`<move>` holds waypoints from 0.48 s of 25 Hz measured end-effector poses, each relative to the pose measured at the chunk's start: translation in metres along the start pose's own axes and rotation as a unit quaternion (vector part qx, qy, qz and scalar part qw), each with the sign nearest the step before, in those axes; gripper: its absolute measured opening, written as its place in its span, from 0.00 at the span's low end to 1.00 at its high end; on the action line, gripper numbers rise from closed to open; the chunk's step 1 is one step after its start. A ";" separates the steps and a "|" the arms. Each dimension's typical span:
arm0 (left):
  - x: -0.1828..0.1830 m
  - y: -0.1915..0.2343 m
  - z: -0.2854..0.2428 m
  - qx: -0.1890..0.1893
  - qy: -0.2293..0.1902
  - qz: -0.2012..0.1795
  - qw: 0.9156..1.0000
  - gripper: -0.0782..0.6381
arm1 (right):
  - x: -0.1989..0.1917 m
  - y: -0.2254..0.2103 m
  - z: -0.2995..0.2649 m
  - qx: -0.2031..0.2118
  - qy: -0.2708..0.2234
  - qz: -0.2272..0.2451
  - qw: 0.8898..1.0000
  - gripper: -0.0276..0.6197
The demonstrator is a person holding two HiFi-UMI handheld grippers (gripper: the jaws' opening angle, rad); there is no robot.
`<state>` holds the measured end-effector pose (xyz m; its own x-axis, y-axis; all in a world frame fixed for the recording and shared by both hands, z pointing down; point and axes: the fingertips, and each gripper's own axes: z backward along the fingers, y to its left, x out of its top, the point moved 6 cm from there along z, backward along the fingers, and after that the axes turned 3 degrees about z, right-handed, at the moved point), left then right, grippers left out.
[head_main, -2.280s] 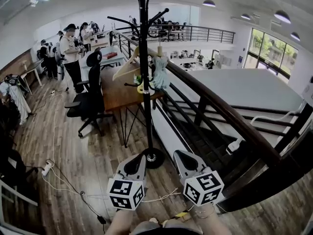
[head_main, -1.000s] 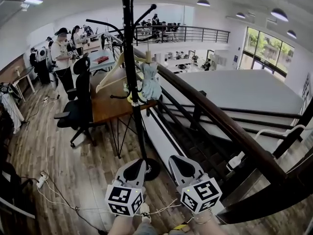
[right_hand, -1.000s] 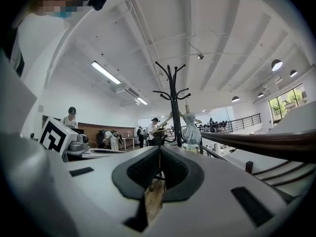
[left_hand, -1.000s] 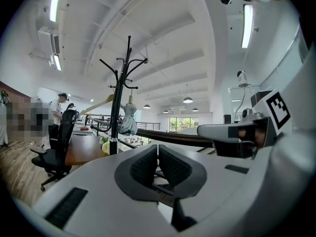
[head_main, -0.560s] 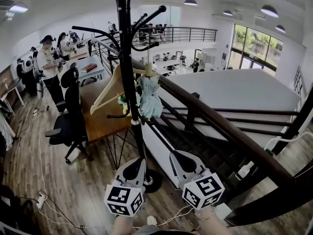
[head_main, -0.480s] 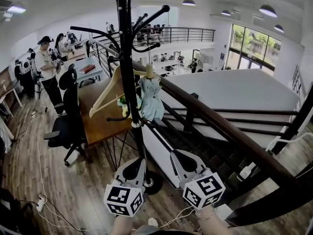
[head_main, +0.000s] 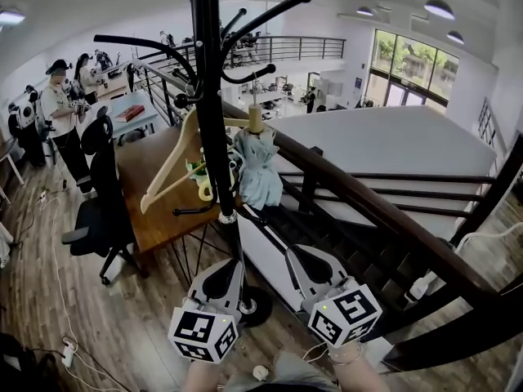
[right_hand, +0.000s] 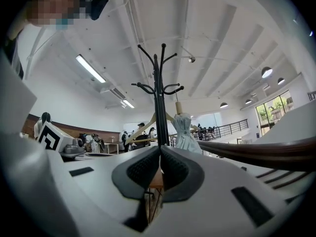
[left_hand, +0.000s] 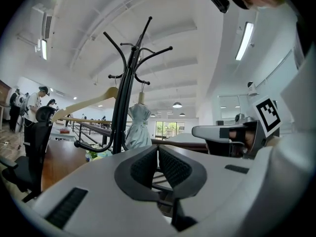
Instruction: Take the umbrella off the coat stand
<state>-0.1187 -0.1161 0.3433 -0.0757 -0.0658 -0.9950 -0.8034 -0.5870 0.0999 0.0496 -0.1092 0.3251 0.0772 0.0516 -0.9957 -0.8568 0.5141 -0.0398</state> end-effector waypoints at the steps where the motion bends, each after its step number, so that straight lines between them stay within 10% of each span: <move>1: 0.000 0.001 -0.002 -0.003 0.000 0.003 1.000 0.14 | 0.000 -0.001 -0.003 0.002 0.000 -0.003 1.000 0.09; 12: 0.027 0.021 -0.041 0.012 -0.022 -0.008 1.000 0.14 | 0.023 -0.037 -0.055 0.029 -0.025 0.002 0.999 0.09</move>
<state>-0.1132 -0.1632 0.3188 -0.0888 -0.0206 -0.9958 -0.8180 -0.5690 0.0847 0.0551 -0.1745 0.2989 0.0997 0.0962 -0.9904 -0.8266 0.5620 -0.0286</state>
